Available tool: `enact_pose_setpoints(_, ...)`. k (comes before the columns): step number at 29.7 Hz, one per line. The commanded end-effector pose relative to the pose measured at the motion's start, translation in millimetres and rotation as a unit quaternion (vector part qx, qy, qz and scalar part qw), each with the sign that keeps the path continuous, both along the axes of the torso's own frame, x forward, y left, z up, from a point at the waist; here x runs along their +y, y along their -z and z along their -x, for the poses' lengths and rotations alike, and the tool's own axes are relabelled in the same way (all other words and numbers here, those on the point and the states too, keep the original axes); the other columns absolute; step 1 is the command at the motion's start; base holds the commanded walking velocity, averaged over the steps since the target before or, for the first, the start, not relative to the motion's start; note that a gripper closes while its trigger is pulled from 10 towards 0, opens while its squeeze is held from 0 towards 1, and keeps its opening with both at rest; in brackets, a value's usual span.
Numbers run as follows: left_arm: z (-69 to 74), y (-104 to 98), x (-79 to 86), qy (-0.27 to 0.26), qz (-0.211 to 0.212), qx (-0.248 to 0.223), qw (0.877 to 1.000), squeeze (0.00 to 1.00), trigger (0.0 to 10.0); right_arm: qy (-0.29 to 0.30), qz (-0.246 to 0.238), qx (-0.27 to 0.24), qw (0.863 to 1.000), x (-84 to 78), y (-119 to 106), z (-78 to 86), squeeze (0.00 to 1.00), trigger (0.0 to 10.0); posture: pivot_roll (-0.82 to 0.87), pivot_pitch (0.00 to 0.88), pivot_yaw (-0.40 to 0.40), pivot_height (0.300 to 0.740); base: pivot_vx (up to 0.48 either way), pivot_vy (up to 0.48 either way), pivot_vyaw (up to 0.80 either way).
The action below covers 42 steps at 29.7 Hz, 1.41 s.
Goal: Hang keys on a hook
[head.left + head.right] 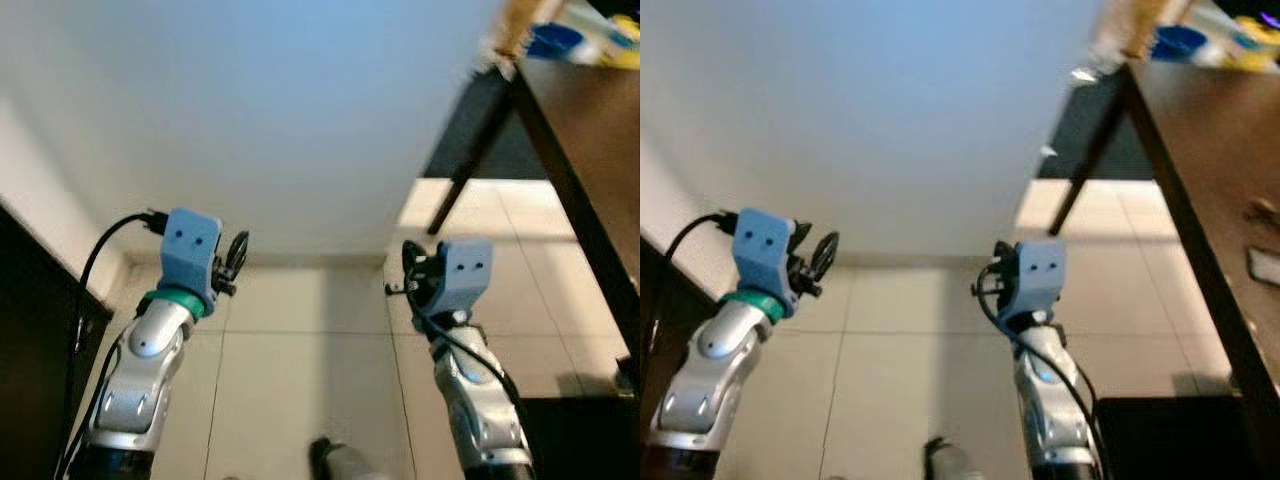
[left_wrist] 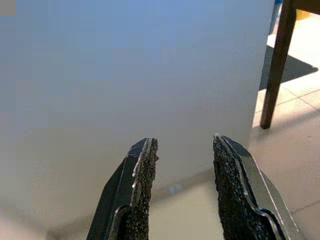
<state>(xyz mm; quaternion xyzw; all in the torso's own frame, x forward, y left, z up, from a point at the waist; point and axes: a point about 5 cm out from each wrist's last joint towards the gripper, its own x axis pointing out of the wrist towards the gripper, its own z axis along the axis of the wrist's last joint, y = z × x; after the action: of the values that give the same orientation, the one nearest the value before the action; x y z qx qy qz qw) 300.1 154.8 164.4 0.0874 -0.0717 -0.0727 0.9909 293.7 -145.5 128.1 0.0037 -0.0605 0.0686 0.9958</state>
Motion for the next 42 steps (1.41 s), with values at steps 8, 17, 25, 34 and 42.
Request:
enact_pose_setpoints(8, -11.1, -11, 6.2, -0.028, -0.010, -0.036, 0.999, 0.00, 10.0, 0.006, -0.001, -0.018, 1.000, 1.2, -8, -9.6, 0.00, 10.0, -0.01, 0.029, 0.105, 0.740, 0.000, 0.000, -0.80)
enact_pose_setpoints(17, -21.6, -16, -1.0, -0.003, -0.007, -0.038, 0.999, 0.00, 10.0, 0.013, -0.002, -0.032, 0.999, -0.2, -15, -20.2, 0.00, 10.0, -0.02, 0.000, 0.110, 0.740, 0.000, 0.000, -0.80)
enact_pose_setpoints(25, -23.1, -11, -3.2, 0.023, 0.013, -0.017, 0.999, 0.00, 10.0, 0.014, -0.002, -0.028, 1.000, -0.2, -11, -20.5, 0.00, 10.0, -0.03, 0.000, 0.112, 0.740, 0.000, 0.000, -0.80)
enact_pose_setpoints(34, -21.8, -9, -1.2, 0.046, 0.017, -0.011, 0.999, 0.00, 10.0, 0.014, 0.000, -0.016, 1.000, -0.6, 0, -18.3, 0.00, 10.0, -0.03, 0.000, 0.109, 0.740, 0.000, 0.000, -0.80)
enact_pose_setpoints(42, -17.0, -3, -2.2, 0.054, 0.008, 0.002, 0.999, 0.00, 10.0, 0.010, 0.006, -0.010, 1.000, -1.1, 5, -15.4, 0.00, 10.0, -0.02, 0.000, 0.109, 0.740, 0.000, 0.000, -0.80)
